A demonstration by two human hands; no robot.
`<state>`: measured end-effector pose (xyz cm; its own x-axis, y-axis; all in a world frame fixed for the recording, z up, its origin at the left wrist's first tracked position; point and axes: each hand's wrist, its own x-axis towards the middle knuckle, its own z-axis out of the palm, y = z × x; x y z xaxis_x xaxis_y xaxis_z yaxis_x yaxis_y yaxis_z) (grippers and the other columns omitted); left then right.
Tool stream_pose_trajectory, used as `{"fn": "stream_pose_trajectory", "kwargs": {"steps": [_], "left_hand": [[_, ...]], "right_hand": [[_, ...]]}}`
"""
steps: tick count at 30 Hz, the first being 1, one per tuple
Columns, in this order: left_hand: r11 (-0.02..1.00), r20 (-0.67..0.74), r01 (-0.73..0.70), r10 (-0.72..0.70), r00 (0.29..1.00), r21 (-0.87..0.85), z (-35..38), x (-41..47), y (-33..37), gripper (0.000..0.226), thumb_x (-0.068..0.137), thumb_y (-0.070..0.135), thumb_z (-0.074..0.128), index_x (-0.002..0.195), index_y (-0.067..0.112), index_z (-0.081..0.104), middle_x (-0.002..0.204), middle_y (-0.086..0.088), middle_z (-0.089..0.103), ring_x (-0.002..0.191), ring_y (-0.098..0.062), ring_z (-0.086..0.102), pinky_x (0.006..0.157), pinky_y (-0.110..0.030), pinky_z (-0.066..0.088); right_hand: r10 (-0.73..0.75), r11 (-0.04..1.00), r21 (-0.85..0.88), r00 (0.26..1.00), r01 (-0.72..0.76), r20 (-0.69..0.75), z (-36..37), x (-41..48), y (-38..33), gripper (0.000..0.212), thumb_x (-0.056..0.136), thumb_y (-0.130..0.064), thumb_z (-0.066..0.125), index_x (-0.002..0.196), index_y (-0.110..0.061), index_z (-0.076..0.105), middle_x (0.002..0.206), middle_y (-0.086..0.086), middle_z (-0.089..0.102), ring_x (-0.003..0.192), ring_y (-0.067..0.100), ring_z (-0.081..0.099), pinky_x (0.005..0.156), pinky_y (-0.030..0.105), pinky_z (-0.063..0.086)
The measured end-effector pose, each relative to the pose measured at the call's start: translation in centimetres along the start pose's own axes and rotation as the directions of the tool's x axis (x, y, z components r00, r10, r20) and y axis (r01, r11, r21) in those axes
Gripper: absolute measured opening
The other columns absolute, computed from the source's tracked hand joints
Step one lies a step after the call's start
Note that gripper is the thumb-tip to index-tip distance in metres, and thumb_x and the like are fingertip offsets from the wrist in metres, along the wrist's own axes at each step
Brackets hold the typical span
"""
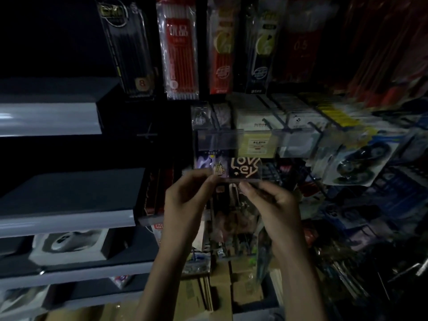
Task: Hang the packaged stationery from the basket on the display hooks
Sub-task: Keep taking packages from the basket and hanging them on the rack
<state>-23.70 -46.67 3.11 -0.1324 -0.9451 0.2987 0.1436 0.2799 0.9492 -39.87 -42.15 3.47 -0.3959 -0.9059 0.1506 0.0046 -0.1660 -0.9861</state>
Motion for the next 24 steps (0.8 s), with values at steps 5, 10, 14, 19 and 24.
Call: {"fn": "stream_pose_trajectory", "kwargs": {"steps": [5, 10, 14, 19, 24], "left_hand": [[1.000, -0.110, -0.013, 0.012, 0.994, -0.008, -0.1, 0.5, -0.5, 0.015, 0.093, 0.022, 0.072, 0.100, 0.010, 0.079, 0.096, -0.005, 0.079, 0.092, -0.020, 0.076, 0.079, -0.031, 0.058], [1.000, -0.115, 0.006, -0.004, 0.993, 0.023, -0.2, 0.2, -0.7, 0.014, 0.094, 0.020, 0.074, 0.104, 0.012, 0.079, 0.098, -0.002, 0.080, 0.095, -0.018, 0.077, 0.082, -0.031, 0.059], [0.997, -0.160, -0.017, 0.029, 0.987, 0.074, -0.5, 0.0, -0.4, 0.029, 0.097, 0.019, 0.074, 0.126, 0.016, 0.070, 0.107, 0.001, 0.078, 0.103, -0.013, 0.075, 0.089, -0.031, 0.061], [0.998, -0.220, -0.040, 0.050, 0.974, 0.053, -0.5, 1.2, 1.2, 0.042, 0.100, 0.019, 0.072, 0.141, 0.016, 0.062, 0.111, 0.005, 0.078, 0.107, -0.008, 0.073, 0.091, -0.026, 0.058], [0.996, -0.139, -0.055, 0.063, 0.988, 0.066, 0.1, 1.8, 1.9, 0.022, 0.103, 0.021, 0.068, 0.123, 0.012, 0.070, 0.108, -0.006, 0.076, 0.102, -0.018, 0.073, 0.094, -0.038, 0.061]], "right_hand": [[-0.029, 0.998, -0.061, 0.998, 0.033, 0.054, -0.1, 1.0, 0.2, 0.010, 0.092, -0.024, 0.075, 0.101, -0.022, 0.080, 0.099, -0.007, 0.080, 0.099, 0.008, 0.074, 0.083, 0.023, 0.055], [-0.024, 1.000, 0.014, 0.997, 0.023, 0.067, 0.3, 0.9, 0.5, 0.014, 0.096, -0.025, 0.070, 0.105, -0.021, 0.080, 0.100, -0.009, 0.080, 0.100, 0.004, 0.073, 0.084, 0.017, 0.055], [-0.019, 1.000, -0.006, 1.000, 0.019, 0.017, 0.3, 0.8, 1.5, 0.012, 0.096, -0.024, 0.071, 0.104, -0.024, 0.080, 0.096, -0.013, 0.080, 0.096, -0.001, 0.072, 0.078, 0.011, 0.051], [0.016, 1.000, -0.002, 0.999, -0.016, -0.051, 0.0, 1.3, 1.7, 0.016, 0.094, -0.028, 0.075, 0.107, -0.020, 0.080, 0.096, -0.012, 0.080, 0.097, 0.001, 0.073, 0.080, 0.016, 0.053], [0.020, 1.000, -0.016, 0.992, -0.022, -0.123, -0.1, 2.2, 1.7, 0.014, 0.091, -0.030, 0.078, 0.102, -0.022, 0.081, 0.092, -0.010, 0.080, 0.093, 0.004, 0.074, 0.080, 0.022, 0.053]]}}
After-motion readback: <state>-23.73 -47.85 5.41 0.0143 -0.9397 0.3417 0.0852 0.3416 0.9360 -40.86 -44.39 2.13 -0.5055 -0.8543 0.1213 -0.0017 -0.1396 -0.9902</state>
